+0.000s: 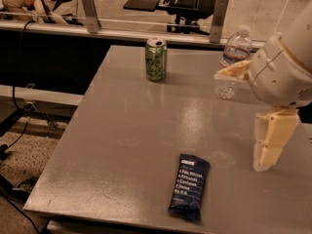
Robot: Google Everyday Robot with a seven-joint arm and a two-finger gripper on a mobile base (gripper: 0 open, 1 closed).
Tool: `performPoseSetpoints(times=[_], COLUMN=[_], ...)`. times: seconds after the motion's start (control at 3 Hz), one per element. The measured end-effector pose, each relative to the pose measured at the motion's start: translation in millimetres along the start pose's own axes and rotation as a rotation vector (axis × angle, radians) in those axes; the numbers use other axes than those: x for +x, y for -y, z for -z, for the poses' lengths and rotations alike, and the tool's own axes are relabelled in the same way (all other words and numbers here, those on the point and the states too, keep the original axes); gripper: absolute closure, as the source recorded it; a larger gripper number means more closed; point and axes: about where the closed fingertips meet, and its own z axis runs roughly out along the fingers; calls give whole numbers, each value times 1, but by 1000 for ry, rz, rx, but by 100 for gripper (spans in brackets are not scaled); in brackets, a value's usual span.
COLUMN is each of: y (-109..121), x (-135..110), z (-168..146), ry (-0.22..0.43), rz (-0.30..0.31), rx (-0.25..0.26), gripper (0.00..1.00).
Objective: Move rxbar blueberry near green can
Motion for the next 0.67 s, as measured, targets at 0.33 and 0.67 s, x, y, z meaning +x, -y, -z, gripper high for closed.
performPoseSetpoints(times=[0.33,0.67], y=[-29,-49], x=[-38,-57], z=[-38,-64], ry=[27,39], rz=[258,451], rx=[-40,-90], gripper=[0,0])
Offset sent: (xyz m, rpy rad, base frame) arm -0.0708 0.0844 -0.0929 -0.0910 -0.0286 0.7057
